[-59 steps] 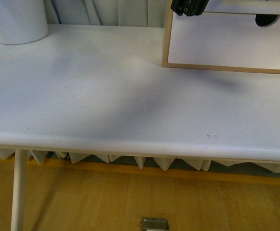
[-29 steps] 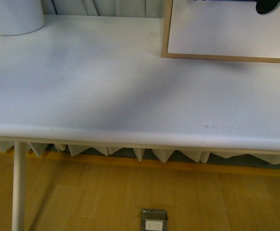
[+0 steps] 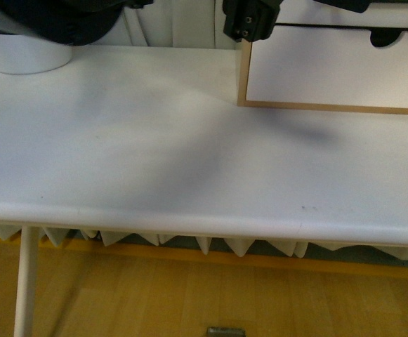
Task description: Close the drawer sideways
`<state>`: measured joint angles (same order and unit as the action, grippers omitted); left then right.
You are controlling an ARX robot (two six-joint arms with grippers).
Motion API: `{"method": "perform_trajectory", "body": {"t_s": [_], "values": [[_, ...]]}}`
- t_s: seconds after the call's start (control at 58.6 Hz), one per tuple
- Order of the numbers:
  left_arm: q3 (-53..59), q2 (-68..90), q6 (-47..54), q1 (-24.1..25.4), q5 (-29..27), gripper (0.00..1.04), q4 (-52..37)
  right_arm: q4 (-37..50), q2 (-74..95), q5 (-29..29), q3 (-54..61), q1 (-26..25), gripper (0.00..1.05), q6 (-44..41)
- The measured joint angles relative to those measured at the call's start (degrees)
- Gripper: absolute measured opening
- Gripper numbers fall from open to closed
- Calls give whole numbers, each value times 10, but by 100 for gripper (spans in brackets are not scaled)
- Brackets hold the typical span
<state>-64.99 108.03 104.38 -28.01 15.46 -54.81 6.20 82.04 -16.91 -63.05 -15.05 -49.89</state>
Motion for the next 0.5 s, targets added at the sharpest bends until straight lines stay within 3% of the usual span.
{"method": "perform_trajectory", "body": {"t_s": [0.171, 0.359, 0.495], "values": [[105, -73, -64, 22, -37, 98, -58, 23, -99, -4, 93, -8, 95, 41], [273, -208, -192, 46, -117, 98, -120, 52, -243, 1, 228, -16, 95, 92], [420, -372, -332, 79, -184, 98, -84, 50, -396, 33, 352, -14, 95, 160]]}}
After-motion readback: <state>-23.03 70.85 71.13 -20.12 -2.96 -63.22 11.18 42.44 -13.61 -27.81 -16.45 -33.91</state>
